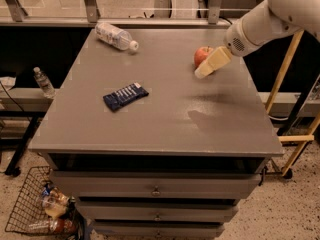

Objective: Pick apple

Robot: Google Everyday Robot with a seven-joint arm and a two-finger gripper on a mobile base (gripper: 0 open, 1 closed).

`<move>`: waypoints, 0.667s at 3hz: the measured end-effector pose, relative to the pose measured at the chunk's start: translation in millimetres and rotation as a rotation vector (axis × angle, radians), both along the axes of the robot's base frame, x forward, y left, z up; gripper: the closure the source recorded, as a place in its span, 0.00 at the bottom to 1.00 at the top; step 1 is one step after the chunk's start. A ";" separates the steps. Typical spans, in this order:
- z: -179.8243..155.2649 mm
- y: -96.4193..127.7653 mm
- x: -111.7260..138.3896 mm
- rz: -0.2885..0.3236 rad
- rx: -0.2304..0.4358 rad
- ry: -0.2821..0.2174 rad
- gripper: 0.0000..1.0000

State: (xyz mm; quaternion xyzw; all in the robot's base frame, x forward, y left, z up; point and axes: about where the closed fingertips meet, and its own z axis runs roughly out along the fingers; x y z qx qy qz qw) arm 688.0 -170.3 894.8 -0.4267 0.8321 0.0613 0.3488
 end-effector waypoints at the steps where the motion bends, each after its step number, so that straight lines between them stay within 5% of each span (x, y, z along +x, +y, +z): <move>1: -8.1 7.0 17.4 -0.030 0.008 -0.002 0.00; 2: -17.8 15.3 34.6 -0.039 0.017 0.008 0.00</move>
Offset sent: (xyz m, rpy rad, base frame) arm 0.0550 0.0206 -0.0246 0.0288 0.0122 -0.0556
